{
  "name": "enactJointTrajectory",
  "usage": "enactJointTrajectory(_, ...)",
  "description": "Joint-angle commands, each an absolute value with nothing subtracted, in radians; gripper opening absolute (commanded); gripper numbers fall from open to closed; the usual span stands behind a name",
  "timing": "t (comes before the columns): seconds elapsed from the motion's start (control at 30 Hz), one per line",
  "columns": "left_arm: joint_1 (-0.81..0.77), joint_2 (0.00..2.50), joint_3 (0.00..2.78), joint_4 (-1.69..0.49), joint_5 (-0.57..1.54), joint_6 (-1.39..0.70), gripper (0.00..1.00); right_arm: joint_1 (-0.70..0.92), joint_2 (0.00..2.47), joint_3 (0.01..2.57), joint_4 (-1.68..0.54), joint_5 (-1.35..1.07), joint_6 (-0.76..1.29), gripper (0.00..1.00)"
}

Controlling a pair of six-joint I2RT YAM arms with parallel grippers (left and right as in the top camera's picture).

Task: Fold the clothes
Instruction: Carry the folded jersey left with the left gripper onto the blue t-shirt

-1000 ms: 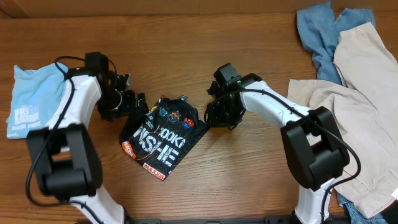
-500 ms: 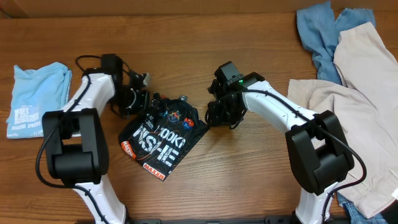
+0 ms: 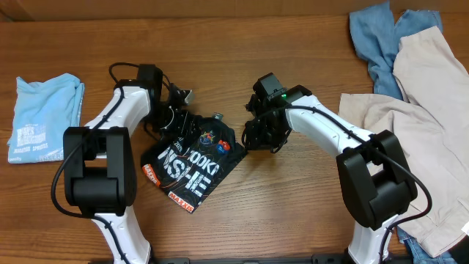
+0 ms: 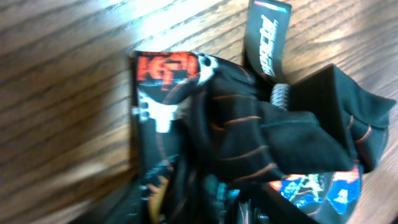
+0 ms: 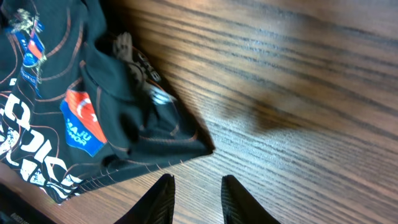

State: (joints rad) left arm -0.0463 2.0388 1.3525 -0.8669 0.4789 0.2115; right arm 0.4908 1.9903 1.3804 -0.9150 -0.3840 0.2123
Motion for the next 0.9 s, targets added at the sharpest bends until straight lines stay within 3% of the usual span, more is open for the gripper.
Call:
enactJointTrajectory(0.0, -0.055, 2.056, 1.348, -0.857, 0.477, 0.226, 0.38, 0.487, 1.946, 1.397, -0.920, -0.366, 0.212, 0.29)
enactJointTrajectory(0.1, -0.055, 2.056, 1.348, -0.859, 0.456, 0.225, 0.20, 0.487, 1.926, 1.397, -0.926, -0.327, 0.212, 0.29)
enactJointTrajectory(0.23, -0.054, 2.055, 1.353, -0.860, 0.413, 0.224, 0.06, 0.487, 1.876, 1.397, -0.939, -0.281, 0.212, 0.29)
enactJointTrajectory(0.47, 0.013, 2.038, 1.446, -0.960, 0.256, 0.149, 0.04, 0.462, 1.749, 1.424, -1.029, -0.200, 0.212, 0.29)
enactJointTrajectory(0.87, 0.284, 2.008, 1.718, -1.182, 0.097, 0.179, 0.04, 0.408, 1.479, 1.429, -1.111, -0.068, 0.212, 0.29)
